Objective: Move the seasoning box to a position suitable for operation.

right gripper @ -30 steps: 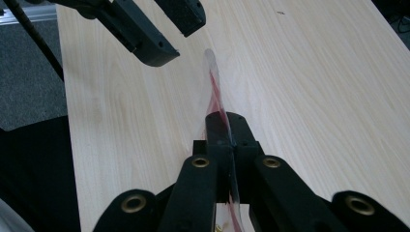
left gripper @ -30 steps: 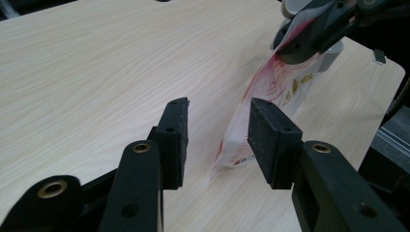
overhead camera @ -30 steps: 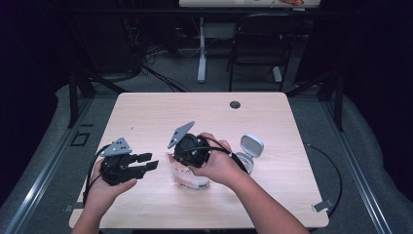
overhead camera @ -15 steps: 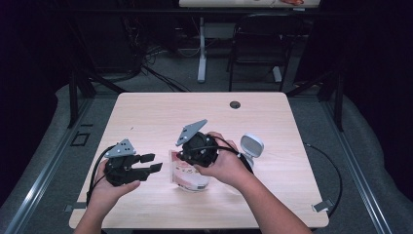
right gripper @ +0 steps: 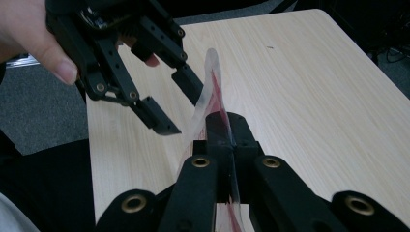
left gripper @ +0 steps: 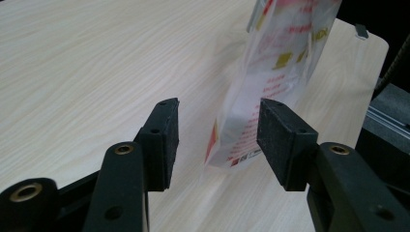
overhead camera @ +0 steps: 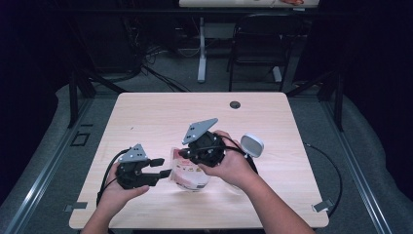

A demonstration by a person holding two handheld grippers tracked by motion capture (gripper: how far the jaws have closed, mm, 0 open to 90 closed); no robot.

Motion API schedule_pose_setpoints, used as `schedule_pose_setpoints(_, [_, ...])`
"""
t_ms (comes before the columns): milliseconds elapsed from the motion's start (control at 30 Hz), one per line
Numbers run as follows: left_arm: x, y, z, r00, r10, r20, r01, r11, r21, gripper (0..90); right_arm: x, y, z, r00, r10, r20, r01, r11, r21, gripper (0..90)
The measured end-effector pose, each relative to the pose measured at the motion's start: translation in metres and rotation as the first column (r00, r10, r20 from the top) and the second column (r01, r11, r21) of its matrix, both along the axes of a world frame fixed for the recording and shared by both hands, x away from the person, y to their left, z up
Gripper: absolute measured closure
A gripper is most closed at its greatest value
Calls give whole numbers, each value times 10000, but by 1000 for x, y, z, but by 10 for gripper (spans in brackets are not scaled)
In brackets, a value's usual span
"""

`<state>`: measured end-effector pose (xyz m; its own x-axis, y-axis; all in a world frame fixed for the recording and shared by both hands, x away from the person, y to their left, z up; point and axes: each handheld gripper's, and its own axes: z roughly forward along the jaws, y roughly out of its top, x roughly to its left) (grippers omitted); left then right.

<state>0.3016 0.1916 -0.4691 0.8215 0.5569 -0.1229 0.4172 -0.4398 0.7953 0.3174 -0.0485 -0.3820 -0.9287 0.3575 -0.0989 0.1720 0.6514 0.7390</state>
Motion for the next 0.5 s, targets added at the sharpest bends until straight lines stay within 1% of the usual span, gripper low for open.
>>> schedule_pose_setpoints(67, [0,-2,-2,9999,-145,-43,145,9999,-47,496,-1,-1,2,10000,15,25,-15,10000,57,900])
schedule_pose_setpoints(167, [1,-5,-6,9994,-325,-92,325,9994,66,496,-1,-4,3,10000,61,-40,-61,9998,188,900])
schedule_pose_setpoints(300, [2,-9,-12,9990,-417,-164,418,9991,64,496,-2,-7,5,10000,79,-32,-78,9996,258,900])
schedule_pose_setpoints(500, [1,-12,-14,9974,-708,-124,706,9975,-99,496,-2,-13,10,9999,146,-49,-143,9982,581,900])
